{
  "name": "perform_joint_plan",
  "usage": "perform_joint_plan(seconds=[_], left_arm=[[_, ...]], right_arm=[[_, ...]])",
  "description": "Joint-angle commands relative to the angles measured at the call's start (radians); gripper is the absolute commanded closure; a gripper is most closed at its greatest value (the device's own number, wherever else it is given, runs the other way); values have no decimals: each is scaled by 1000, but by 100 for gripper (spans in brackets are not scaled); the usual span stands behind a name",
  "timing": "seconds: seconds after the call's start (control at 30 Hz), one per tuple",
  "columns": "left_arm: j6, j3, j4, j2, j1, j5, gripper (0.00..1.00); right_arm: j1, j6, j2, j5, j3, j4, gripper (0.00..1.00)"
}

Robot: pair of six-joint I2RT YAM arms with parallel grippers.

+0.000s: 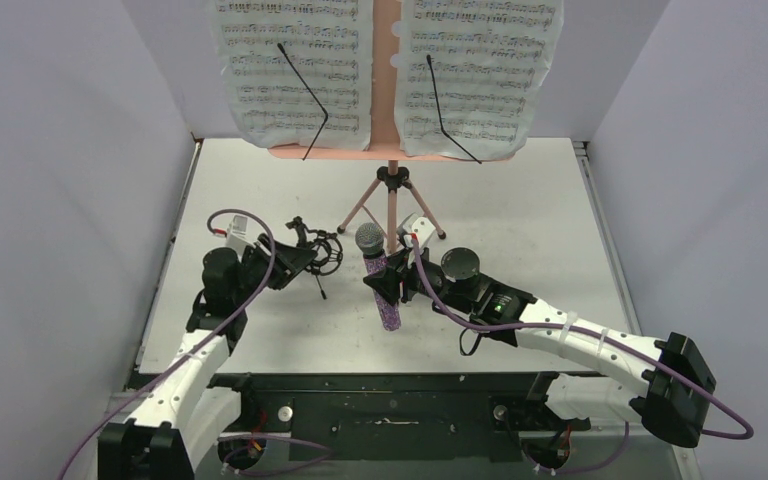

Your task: Set up the instrument practice props

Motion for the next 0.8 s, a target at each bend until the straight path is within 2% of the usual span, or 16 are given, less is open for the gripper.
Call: perform_joint_plan(seconds=[0.0, 0.2, 0.37, 0.7, 0.77], left_arm=[[-17, -38, -87, -115, -69, -34, 78], [-29, -72, -269, -281, -154, -104, 80], [-84, -114, -308, -374, -211, -118, 81], [-64, -84, -355, -321, -349, -151, 81], [-39, -58, -377, -296, -374, -168, 76]], right_arm=[[3, 7, -33, 13, 51, 84, 95], [1, 8, -38, 18, 53, 87, 95], [0, 16, -42, 20, 50, 104, 95], [0, 37, -70, -6, 53, 135, 95], [-1, 40, -79, -8, 51, 144, 95]])
